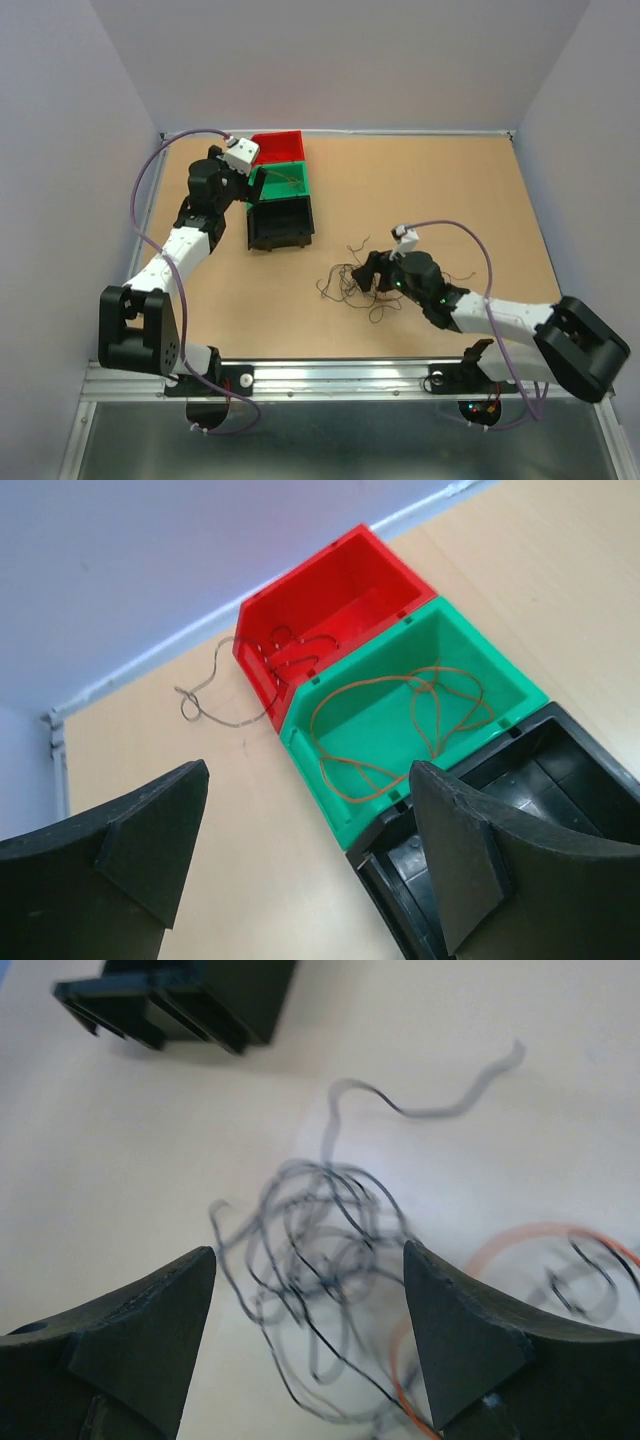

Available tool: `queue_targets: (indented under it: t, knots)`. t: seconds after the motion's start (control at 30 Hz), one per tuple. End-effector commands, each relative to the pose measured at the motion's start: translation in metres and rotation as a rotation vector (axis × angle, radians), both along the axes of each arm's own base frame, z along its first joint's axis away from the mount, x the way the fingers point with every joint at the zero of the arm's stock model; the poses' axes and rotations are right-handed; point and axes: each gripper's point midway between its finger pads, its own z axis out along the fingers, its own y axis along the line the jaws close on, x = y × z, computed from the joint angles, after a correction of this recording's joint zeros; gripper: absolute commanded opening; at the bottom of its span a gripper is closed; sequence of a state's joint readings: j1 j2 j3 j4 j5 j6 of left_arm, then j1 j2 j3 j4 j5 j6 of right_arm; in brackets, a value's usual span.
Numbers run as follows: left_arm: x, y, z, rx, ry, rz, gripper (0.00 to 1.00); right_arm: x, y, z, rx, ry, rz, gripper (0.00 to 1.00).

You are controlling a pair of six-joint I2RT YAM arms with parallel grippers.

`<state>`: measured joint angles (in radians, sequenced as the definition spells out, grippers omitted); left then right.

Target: Untangle the cables

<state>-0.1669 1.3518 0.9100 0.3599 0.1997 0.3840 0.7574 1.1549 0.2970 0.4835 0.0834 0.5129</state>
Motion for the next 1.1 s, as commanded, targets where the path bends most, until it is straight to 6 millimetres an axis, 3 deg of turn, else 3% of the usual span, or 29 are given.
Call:
queue_targets:
  t: [0.0,0.03,0.07,0.1,0.17,0.2,0.23,0.3,0.33,0.37,0.43,0.5,0.63,0.77,0.83,0.87,0.93,1.0,1.07]
  knots:
    - [0.021,0.023,0.001,-0.098,0.004,0.081,0.89,0.041,0.061,0.068,0.049,-0.138,0.060,0.80]
    - [0.023,0.017,-0.005,-0.111,0.024,0.032,0.87,0.048,0.068,0.072,0.039,-0.148,0.060,0.80]
    - [0.024,0.016,-0.008,-0.102,0.030,0.008,0.85,0.054,0.073,0.058,-0.005,-0.115,0.050,0.80]
    - [0.025,0.016,-0.010,-0.099,0.035,-0.002,0.84,0.066,0.087,0.084,0.024,-0.153,0.045,0.80]
    - [0.027,0.012,-0.016,-0.062,0.048,-0.053,0.79,0.085,0.101,0.095,0.008,-0.162,0.018,0.80]
    - [0.027,0.011,-0.019,-0.055,0.056,-0.062,0.79,0.086,0.098,0.076,-0.036,-0.128,0.010,0.80]
    - [0.027,0.010,-0.022,-0.051,0.070,-0.067,0.79,0.097,0.107,0.091,-0.039,-0.142,0.001,0.80]
    - [0.028,0.012,-0.024,-0.054,0.077,-0.051,0.79,0.118,0.122,0.089,-0.072,-0.135,-0.020,0.79]
    - [0.029,0.014,-0.024,-0.057,0.078,-0.042,0.79,0.123,0.128,0.086,-0.085,-0.130,-0.018,0.78]
    - [0.030,0.016,-0.025,-0.057,0.081,-0.026,0.79,0.127,0.130,0.073,-0.123,-0.105,-0.017,0.69]
    - [0.031,0.019,-0.025,-0.061,0.080,-0.003,0.79,0.139,0.138,0.044,-0.183,-0.062,-0.024,0.61]
    - [0.033,0.024,-0.025,-0.059,0.073,0.021,0.79,0.153,0.142,0.044,-0.212,-0.065,-0.063,0.61]
    - [0.030,0.027,-0.020,-0.063,0.051,0.038,0.79,0.171,0.146,0.014,-0.305,-0.036,-0.096,0.61]
    - [0.028,0.026,-0.016,-0.064,0.041,0.036,0.79,0.173,0.147,0.001,-0.361,-0.027,-0.082,0.57]
    - [0.028,0.026,-0.017,-0.064,0.042,0.037,0.79,0.169,0.153,-0.003,-0.391,-0.041,0.010,0.39]
    - [0.027,0.026,-0.016,-0.063,0.039,0.033,0.79,0.162,0.161,-0.001,-0.385,-0.047,0.077,0.34]
    - [0.027,0.025,-0.016,-0.064,0.039,0.030,0.79,0.157,0.153,-0.003,-0.425,-0.061,0.103,0.27]
    - [0.025,0.024,-0.014,-0.065,0.036,0.021,0.79,0.152,0.146,0.002,-0.476,-0.104,0.149,0.13]
    - [0.024,0.022,-0.013,-0.066,0.033,0.010,0.79,0.144,0.130,0.011,-0.549,-0.157,0.193,0.12]
